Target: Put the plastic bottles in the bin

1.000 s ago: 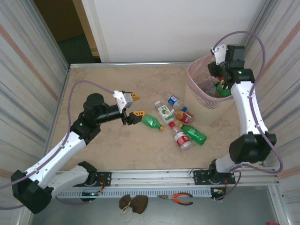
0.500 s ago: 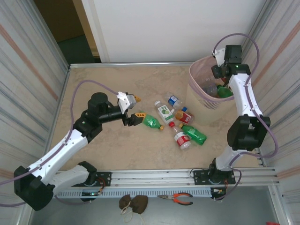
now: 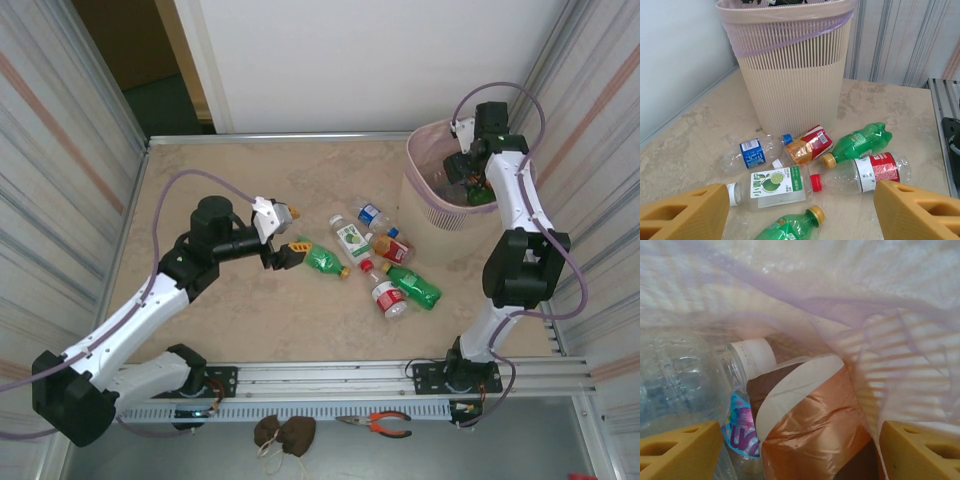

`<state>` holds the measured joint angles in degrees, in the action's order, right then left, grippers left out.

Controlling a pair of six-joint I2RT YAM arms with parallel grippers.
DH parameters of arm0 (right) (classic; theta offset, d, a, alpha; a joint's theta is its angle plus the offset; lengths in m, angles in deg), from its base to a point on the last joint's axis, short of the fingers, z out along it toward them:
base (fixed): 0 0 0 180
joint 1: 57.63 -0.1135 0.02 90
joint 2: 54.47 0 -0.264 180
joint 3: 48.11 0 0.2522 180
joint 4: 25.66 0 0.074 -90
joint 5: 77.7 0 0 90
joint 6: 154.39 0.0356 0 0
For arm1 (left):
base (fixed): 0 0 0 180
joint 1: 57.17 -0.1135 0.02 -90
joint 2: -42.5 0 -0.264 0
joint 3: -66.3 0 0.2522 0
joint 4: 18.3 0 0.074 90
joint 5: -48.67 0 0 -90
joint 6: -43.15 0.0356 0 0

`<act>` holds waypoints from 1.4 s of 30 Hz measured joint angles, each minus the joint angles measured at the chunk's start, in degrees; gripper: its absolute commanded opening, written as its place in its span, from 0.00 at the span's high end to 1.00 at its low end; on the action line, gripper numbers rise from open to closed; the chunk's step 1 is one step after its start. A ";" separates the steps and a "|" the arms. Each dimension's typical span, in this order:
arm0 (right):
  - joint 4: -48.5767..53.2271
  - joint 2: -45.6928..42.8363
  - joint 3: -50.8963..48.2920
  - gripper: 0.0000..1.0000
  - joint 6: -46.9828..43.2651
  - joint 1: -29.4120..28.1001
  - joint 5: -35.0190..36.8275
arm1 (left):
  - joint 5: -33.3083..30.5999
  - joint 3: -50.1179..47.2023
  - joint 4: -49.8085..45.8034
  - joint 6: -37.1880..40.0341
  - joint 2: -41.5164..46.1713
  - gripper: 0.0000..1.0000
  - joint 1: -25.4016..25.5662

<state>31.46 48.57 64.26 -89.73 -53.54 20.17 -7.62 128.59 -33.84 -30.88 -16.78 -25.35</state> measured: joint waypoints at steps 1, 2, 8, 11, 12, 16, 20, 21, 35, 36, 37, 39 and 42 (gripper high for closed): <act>0.26 -0.09 0.15 0.14 0.31 0.00 -0.26 | 0.00 0.20 -0.09 0.39 -0.42 0.24 -0.24; 0.48 -0.22 0.22 0.14 0.50 0.00 -0.44 | -0.04 0.31 -0.17 0.66 -0.83 0.24 -0.39; 2.05 -2.99 0.26 0.12 2.25 0.00 -2.23 | -0.39 1.53 -1.95 2.67 -4.52 0.24 -1.51; 2.19 -5.90 0.31 0.12 3.34 0.00 -3.54 | -0.39 3.06 -3.58 4.28 -7.26 0.24 -2.27; 2.19 -6.93 0.33 0.11 3.82 0.00 -3.91 | -0.39 3.78 -4.35 5.03 -8.35 0.23 -2.51; 2.16 -11.34 0.44 0.11 5.53 -0.15 -5.88 | -0.39 7.41 -7.23 8.55 -13.11 0.22 -2.99; 2.03 -15.72 0.42 0.10 7.48 -0.39 -8.04 | -0.35 12.46 -11.41 13.77 -19.30 0.20 -3.28; 1.88 -16.81 0.39 0.10 8.17 -0.42 -8.55 | -0.33 14.10 -12.74 15.34 -21.09 0.20 -3.28; -0.13 -29.53 -3.32 0.10 12.92 -0.44 -12.92 | -1.03 30.99 -34.95 49.07 -40.06 0.18 -2.91; -0.31 -30.01 -3.67 0.10 12.96 -0.44 -13.07 | -2.45 32.22 -36.48 51.32 -41.72 0.17 -2.54; -0.50 -30.34 -3.98 0.10 13.07 -0.44 -13.25 | -3.69 33.18 -37.66 53.16 -43.17 0.17 -2.14; -0.87 -30.82 -4.70 0.10 13.31 -0.44 -13.73 | -5.79 34.62 -39.67 55.98 -45.79 0.16 -1.38; -1.18 -31.32 -5.88 0.09 13.42 -0.44 -14.08 | -8.33 35.74 -41.57 59.01 -49.18 0.14 -0.52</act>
<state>30.28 17.25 58.38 -76.31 -53.97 6.10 -15.94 164.33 -75.42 28.13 -65.96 -25.88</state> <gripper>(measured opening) 0.903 0.850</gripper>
